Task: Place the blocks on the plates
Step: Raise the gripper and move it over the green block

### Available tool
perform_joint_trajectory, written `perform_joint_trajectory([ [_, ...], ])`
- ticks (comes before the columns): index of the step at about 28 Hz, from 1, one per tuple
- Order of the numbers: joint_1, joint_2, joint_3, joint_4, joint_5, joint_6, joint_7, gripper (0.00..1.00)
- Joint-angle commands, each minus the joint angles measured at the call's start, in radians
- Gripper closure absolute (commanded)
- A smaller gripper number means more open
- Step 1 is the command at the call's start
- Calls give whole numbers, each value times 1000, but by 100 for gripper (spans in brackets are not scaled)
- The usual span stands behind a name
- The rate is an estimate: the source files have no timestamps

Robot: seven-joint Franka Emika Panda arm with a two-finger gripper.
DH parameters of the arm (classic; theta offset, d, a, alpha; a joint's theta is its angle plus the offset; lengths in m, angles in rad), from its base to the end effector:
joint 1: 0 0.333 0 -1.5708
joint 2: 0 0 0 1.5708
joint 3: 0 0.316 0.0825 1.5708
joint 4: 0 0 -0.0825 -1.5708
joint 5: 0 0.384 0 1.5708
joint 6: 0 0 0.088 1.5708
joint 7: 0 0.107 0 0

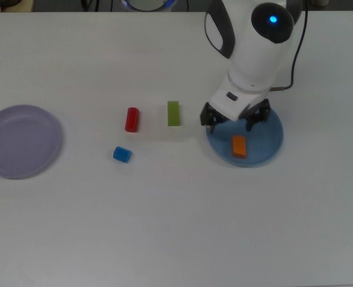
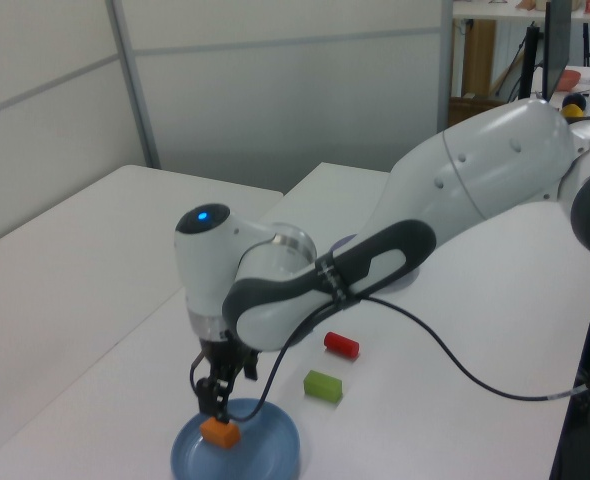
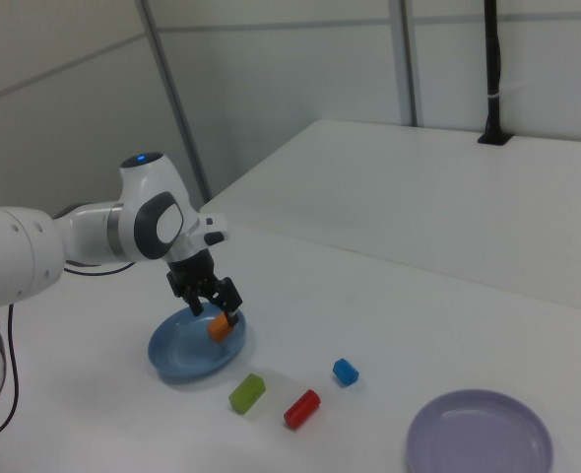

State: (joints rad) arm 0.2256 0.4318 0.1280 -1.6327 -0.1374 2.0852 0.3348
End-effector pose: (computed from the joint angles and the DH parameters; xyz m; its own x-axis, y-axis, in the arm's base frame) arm 0.6387 0.2178 0.3731 0.9963 0.0738 0.0443 0.0713 -0.9959 0.0563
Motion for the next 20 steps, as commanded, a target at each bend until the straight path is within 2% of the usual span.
perform_joint_trajectory([
  [1,-49,-62,-10,-21,-8,-77,7,0],
  [7,-98,-62,-11,-27,-8,-80,-33,0],
  [12,-153,-99,-11,-82,-10,-83,-66,0],
  [15,-206,-154,-7,-142,10,-80,-92,0],
  [18,-212,-205,-7,-208,56,-85,-103,0],
  [20,-212,-220,-7,-231,62,-93,-106,0],
])
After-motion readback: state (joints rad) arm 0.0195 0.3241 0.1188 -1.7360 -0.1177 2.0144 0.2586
